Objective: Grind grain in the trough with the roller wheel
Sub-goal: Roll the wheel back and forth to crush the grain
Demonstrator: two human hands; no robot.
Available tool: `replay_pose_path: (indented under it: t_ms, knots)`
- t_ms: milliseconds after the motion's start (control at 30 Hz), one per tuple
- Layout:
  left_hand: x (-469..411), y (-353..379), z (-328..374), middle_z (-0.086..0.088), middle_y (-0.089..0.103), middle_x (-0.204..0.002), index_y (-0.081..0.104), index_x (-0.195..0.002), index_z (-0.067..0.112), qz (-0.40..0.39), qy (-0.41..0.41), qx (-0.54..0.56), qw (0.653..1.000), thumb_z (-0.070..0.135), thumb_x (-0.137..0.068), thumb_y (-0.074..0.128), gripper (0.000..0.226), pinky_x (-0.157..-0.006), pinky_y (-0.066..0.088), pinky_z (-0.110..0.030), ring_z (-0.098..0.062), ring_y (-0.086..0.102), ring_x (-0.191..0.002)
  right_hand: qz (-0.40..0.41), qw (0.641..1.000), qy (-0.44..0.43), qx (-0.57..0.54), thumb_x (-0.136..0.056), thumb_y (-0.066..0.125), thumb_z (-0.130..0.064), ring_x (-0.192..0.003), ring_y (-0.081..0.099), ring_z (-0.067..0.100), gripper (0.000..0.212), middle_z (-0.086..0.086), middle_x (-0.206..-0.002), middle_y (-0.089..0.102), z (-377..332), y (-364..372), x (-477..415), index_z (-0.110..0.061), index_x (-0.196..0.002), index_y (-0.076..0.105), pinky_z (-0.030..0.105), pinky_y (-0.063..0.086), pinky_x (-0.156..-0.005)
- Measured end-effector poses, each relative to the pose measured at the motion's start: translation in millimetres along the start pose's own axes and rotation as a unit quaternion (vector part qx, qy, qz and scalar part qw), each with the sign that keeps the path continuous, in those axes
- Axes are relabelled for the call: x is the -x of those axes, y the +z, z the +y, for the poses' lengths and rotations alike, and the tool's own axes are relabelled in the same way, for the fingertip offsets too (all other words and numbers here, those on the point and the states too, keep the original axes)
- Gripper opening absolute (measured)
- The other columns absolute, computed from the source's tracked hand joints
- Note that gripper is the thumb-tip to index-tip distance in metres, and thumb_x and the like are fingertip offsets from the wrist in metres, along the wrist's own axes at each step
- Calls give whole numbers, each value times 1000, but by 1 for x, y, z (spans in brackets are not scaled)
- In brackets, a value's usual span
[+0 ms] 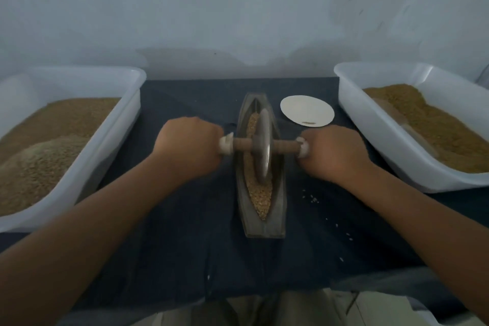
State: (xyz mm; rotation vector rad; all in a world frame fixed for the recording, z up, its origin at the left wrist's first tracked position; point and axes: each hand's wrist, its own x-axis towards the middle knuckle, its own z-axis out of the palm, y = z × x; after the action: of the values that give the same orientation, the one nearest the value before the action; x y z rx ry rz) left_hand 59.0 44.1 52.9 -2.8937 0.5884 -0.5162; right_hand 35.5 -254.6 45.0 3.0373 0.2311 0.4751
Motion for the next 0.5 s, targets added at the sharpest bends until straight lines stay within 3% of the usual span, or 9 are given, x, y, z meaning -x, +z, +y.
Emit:
replay_pose_path:
  t_ms: [67,133,267,400,500]
  knots:
    - [32,-3,-1,13,33,-50,31,-58,31,54,49,-2,997,47,-71,58,34,-48,14,-19,-10,25,-41,16,999,-31,18,-86,42,-56,-49,45,12,28,-11,-55,48,1,-7,33,-33,-76,54,25,32,-47]
    - [41,0,-5,14,24,-48,23,-59,32,84,55,16,995,49,-68,52,35,-50,9,-18,-10,17,-40,21,999,-47,15,-85,40,-58,-45,41,9,28,-11,-52,43,2,-9,43,-34,-77,52,24,24,-44]
    - [-1,23,-4,9,49,-57,47,-63,26,-3,-45,25,999,49,-81,54,30,-50,32,-26,-20,49,-51,62,998,-27,0,-90,44,-50,-46,39,10,34,-9,-53,43,-2,3,-3,-28,-64,44,24,22,-48]
    - [-58,21,-5,4,59,-67,56,-66,24,-28,-95,38,994,42,-83,58,25,-57,44,-30,-20,52,-57,71,997,18,1,-94,57,-34,-54,46,19,35,-3,-58,49,-2,10,-56,-20,-64,48,31,38,-51]
    - [-46,12,-2,5,59,-69,56,-67,25,-48,-79,43,995,43,-87,58,27,-58,44,-31,-22,58,-63,30,999,14,-12,-94,53,-38,-60,56,22,32,-3,-62,55,-1,1,-46,-22,-66,54,32,42,-55]
